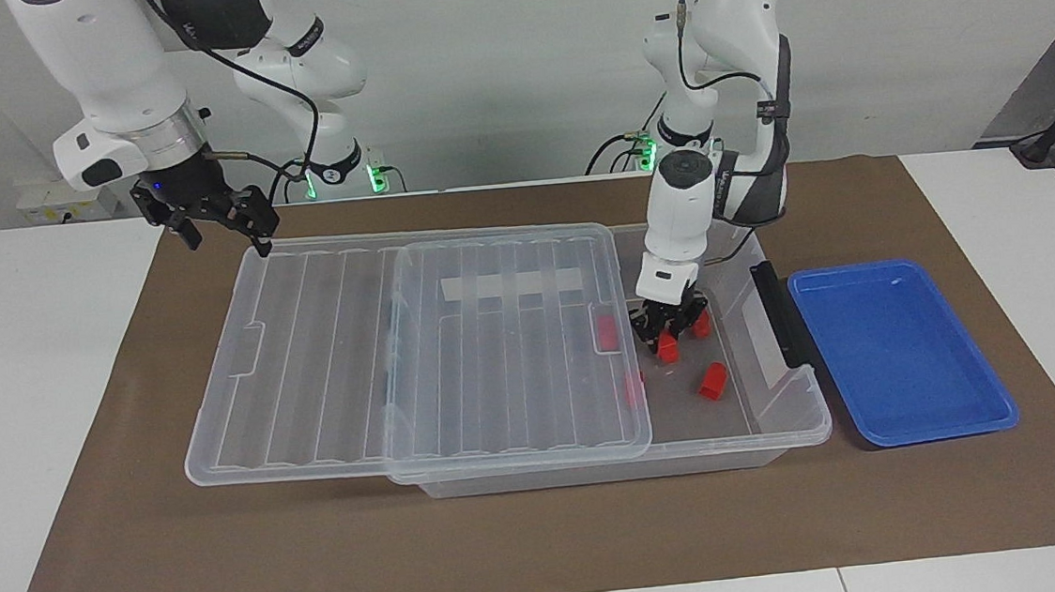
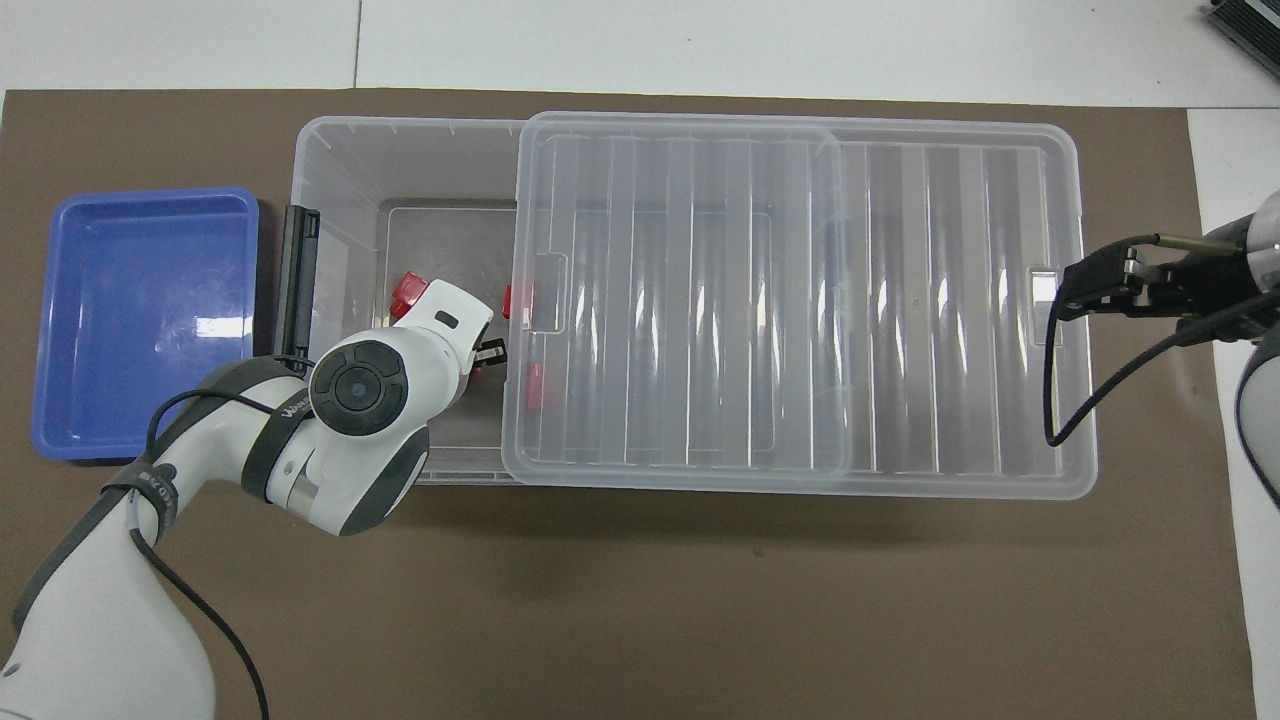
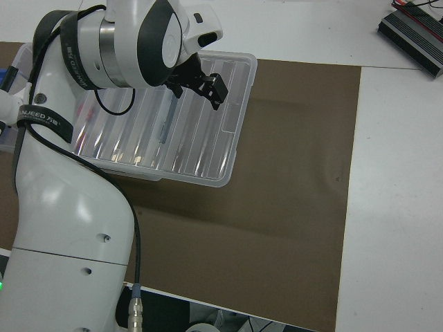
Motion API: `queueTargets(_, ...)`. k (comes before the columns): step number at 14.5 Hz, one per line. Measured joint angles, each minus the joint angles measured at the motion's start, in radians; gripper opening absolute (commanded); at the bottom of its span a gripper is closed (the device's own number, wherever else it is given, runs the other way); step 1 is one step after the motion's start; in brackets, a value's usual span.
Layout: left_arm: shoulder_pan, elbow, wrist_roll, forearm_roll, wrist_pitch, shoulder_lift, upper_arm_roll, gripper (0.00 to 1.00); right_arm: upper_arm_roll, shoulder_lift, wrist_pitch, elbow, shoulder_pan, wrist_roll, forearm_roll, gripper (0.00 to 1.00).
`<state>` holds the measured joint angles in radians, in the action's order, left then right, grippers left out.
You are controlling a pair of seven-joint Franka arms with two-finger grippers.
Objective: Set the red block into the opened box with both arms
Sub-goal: 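Lower the red block into the open box and open the left gripper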
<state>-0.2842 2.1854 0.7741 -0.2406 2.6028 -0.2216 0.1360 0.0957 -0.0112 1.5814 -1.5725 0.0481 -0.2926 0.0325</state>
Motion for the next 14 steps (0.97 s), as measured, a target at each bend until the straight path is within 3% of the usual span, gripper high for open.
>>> queueTargets(6,0.000,0.005,0.009,-0.057,0.001,0.002,0.000,0.00,-0.002,0.004,0.078,-0.043,0.047,0.000,0.000,0.98)
queueTargets(7,0.000,0.006,0.009,-0.057,0.001,0.002,0.000,0.10,-0.002,0.005,0.099,-0.055,0.060,0.005,0.000,0.95)
queueTargets(9,0.000,0.006,0.009,-0.057,0.001,0.002,0.000,0.49,-0.003,0.005,0.162,-0.092,0.088,0.039,0.000,0.87)
queueTargets(10,0.000,0.006,0.009,-0.057,0.001,0.002,0.000,0.56,-0.003,0.005,0.195,-0.114,0.101,0.052,0.000,0.85)
queueTargets(12,0.000,0.011,0.009,-0.058,0.001,0.001,-0.002,0.56,-0.004,0.005,0.257,-0.161,0.123,0.066,0.000,0.68)
queueTargets(13,0.000,0.016,0.009,-0.058,0.001,0.001,-0.003,0.56,-0.005,0.004,0.275,-0.179,0.132,0.067,0.000,0.53)
queueTargets(14,0.000,0.019,0.009,-0.058,0.001,0.001,-0.003,0.56,-0.005,0.003,0.287,-0.190,0.139,0.069,0.000,0.28)
